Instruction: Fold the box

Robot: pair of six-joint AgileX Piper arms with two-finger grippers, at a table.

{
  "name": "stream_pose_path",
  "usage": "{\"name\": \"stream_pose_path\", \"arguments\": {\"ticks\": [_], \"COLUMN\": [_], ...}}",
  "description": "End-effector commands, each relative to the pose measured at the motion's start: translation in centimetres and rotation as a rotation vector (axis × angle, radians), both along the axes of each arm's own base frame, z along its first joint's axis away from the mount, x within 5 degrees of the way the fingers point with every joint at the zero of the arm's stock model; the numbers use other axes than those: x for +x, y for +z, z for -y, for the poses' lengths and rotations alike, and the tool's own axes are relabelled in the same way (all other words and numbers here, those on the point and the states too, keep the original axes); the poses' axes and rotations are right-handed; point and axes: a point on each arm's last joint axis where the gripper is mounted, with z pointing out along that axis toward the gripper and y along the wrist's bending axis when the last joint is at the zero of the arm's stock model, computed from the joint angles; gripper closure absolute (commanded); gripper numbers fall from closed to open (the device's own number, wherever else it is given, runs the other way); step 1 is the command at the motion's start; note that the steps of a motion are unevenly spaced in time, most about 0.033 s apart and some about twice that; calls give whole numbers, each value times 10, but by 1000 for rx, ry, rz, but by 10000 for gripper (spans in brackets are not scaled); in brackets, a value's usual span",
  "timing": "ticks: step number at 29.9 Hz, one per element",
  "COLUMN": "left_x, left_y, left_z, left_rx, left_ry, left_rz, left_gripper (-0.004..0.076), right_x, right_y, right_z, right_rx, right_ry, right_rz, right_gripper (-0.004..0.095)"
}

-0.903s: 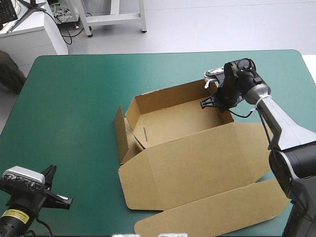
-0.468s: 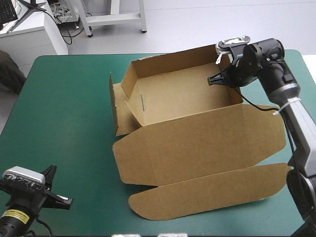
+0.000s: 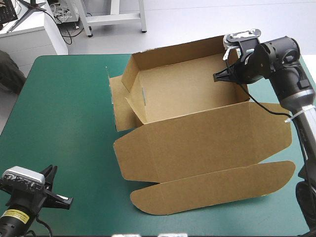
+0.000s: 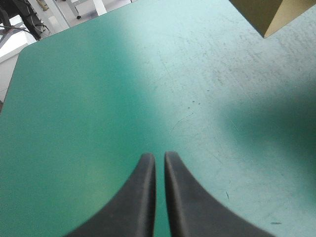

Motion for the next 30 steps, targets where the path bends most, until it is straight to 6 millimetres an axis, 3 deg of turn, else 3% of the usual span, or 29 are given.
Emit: {"name": "stream_pose_path", "arguments": {"ticks": [1, 5, 7, 16, 20, 26, 30], "left_x": [3, 4, 4, 4, 12, 53, 100], "left_y": [16, 21, 23, 27, 44, 78, 87], "left_z": [2, 2, 3, 5, 7, 17, 27], "left_rx": [-40, -51, -70, -122, -111, -144, -150], "left_ry": [-6, -10, -14, -27, -28, -23, 6], "left_rz": [101, 157, 184, 194, 188, 108, -15], "left_gripper": [559, 289, 209, 229, 246, 255, 255], "right_x": [-22, -29, -33, -48, -50, -50, -51], "right_y": [30, 35, 39, 53, 54, 54, 54], "right_z": [9, 11, 12, 20, 21, 21, 20], "right_rx": [23, 27, 30, 10, 5, 6, 18], "right_ry": [-10, -9, -9, -26, -29, -29, -23], "right_rz": [87, 104, 116, 169, 175, 176, 172], "right_gripper": [928, 928, 928, 928, 928, 928, 928]}}
